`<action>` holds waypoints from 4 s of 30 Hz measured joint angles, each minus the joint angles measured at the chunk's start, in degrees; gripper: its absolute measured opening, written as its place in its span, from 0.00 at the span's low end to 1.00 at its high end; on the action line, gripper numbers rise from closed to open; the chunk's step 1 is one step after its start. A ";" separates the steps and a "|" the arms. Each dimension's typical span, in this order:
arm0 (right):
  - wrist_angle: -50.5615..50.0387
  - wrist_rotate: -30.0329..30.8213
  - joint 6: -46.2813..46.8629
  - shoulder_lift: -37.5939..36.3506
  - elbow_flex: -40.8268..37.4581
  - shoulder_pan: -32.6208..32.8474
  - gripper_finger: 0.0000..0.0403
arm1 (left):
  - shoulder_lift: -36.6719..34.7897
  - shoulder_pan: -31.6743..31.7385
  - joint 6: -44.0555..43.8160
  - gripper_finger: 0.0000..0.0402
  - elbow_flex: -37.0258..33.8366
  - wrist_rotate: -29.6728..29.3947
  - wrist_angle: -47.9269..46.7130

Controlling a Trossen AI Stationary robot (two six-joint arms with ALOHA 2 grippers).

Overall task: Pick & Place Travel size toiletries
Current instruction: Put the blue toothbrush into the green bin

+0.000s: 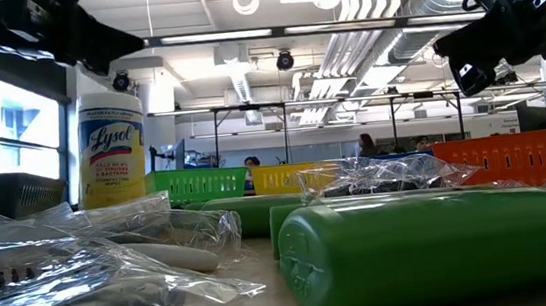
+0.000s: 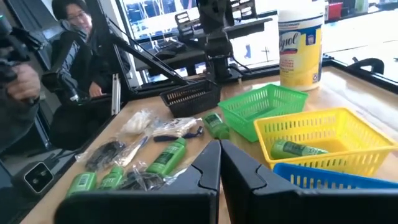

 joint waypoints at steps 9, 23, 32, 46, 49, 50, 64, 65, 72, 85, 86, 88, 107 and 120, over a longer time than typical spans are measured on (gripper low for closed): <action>0.05 -0.39 -3.95 0.00 0.00 0.00 0.01 | -15.95 5.78 -5.76 0.00 -0.01 -0.24 -16.60; 0.02 -2.17 -6.78 0.00 0.02 0.00 0.01 | -14.11 5.60 -8.26 0.00 -15.26 7.90 2.62; 0.22 0.30 -7.48 0.00 0.00 -0.04 0.01 | -14.45 5.60 -6.70 0.00 -15.30 7.13 2.38; 7.44 2.97 -13.53 0.09 0.01 -0.07 0.01 | -14.31 5.62 -4.92 0.00 -15.30 2.98 2.22; 10.02 2.97 -14.05 0.09 0.01 -0.07 0.01 | -14.34 5.62 -4.68 0.00 -15.30 2.97 3.62; 10.37 2.97 -13.98 0.08 0.00 -0.07 0.01 | -14.34 5.62 -4.53 0.00 -15.30 2.97 4.47; 10.96 1.93 -6.67 4.28 0.76 0.39 0.01 | -14.32 5.62 -4.74 0.00 -15.30 2.95 5.87; 10.96 1.86 -6.61 5.32 1.59 0.75 0.01 | -14.32 5.62 -4.74 0.00 -15.30 2.95 5.87; 9.31 6.03 -6.38 15.87 7.89 2.97 0.01 | -14.32 5.62 -4.76 0.00 -15.30 2.82 5.87; -13.19 5.62 2.18 46.07 35.00 3.87 0.01 | -14.32 5.62 -5.00 0.00 -15.30 2.82 5.85; -14.99 5.06 2.16 48.41 37.25 3.87 0.01 | -14.32 5.62 -5.00 0.00 -15.30 2.84 5.85; -18.45 3.15 2.17 52.81 41.63 3.94 0.01 | -14.32 5.62 -5.00 0.00 -15.30 2.84 5.85; -25.80 5.62 13.31 80.18 64.79 5.55 0.59 | -14.32 5.62 -7.80 0.00 -15.30 2.99 4.76; -30.06 8.84 17.37 83.56 65.39 5.72 0.63 | -14.32 5.61 -7.78 0.00 -15.30 2.95 4.78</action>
